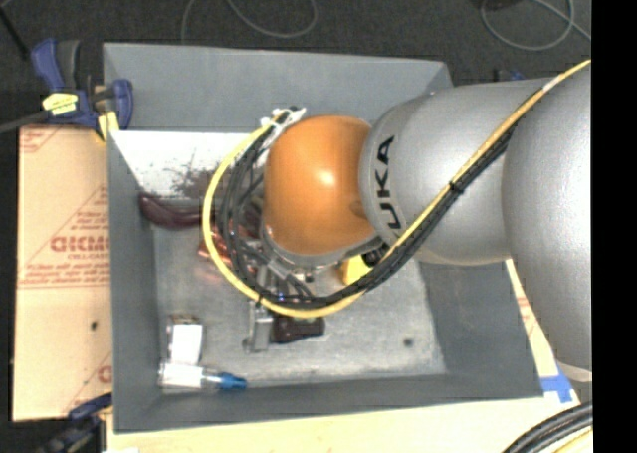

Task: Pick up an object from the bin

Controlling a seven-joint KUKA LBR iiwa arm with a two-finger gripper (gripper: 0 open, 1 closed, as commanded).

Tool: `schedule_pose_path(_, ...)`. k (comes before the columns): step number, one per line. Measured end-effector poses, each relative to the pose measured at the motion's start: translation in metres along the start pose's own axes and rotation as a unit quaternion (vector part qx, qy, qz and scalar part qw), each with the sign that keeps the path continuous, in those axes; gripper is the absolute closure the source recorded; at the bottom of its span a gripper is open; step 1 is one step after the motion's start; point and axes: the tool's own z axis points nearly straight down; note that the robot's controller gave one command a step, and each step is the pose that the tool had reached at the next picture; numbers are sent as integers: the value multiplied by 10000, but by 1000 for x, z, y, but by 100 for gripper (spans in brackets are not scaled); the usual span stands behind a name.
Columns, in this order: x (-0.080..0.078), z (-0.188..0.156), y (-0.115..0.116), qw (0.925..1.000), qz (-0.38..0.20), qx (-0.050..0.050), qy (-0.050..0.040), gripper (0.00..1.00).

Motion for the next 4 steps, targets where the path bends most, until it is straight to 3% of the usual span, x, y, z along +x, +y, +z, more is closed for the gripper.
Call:
schedule_pose_path(2, -5, 8, -12, 9998, 202, -23, -51, 0)
schedule_pose_path(3, -4, 31, -63, 9988, 494, -17, -38, 0)
schedule_pose_path(4, -3, 81, -109, 9976, 688, -28, -83, 0)
